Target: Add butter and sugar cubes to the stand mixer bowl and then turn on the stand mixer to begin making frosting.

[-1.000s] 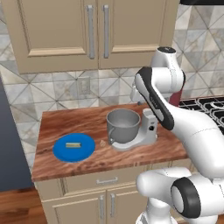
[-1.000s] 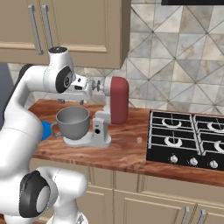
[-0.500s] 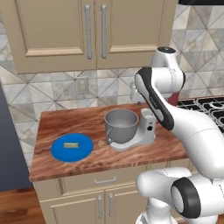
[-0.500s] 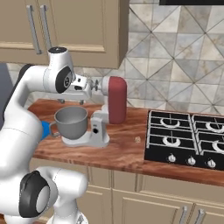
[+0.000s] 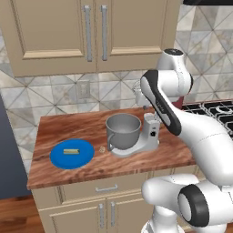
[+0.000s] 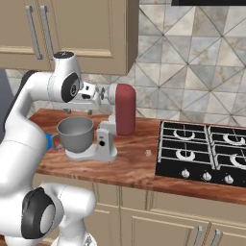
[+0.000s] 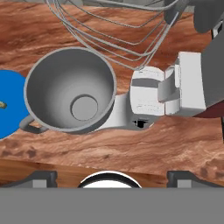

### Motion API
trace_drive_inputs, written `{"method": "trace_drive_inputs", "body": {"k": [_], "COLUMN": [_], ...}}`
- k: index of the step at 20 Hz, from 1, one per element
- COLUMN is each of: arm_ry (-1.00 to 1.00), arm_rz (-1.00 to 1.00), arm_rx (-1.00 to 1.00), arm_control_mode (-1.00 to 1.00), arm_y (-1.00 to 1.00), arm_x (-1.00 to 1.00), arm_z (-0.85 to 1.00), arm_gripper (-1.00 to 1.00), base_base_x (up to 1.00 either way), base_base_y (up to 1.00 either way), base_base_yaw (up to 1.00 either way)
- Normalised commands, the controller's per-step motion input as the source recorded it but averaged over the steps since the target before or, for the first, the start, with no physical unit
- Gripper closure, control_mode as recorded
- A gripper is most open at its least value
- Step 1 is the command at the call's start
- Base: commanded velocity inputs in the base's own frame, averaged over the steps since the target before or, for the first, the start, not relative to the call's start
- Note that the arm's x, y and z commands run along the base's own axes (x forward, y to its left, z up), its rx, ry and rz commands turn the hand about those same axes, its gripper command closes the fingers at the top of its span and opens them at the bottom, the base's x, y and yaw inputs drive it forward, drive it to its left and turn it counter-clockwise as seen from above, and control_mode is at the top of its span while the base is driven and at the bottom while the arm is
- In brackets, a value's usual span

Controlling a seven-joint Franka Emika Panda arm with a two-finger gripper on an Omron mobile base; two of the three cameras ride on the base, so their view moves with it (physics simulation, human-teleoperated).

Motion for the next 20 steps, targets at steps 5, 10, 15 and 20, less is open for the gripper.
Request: {"method": "trace_drive_inputs", "body": {"k": [5, 10, 15, 20], "arm_ry": [0.00, -0.12, -0.12, -0.21], "arm_rz": [0.00, 0.01, 0.06, 0.16], "arm_rx": [0.03, 0.14, 0.12, 0.13], "arm_control_mode": [-1.00, -1.00, -1.00, -1.00], "arm_y": [-0.07, -0.59, -0.80, -0.71], "arm_x": [0.00, 0.00, 0.00, 0.00], "arm_z": [0.00, 0.00, 0.00, -0.01], "arm_gripper": [-1.00, -1.00, -1.00, -1.00], "base_base_x": [0.00, 0.00, 0.00, 0.00], "base_base_y": [0.00, 0.00, 0.00, 0.00], "base_base_yaw": [0.00, 0.00, 0.00, 0.00]}}
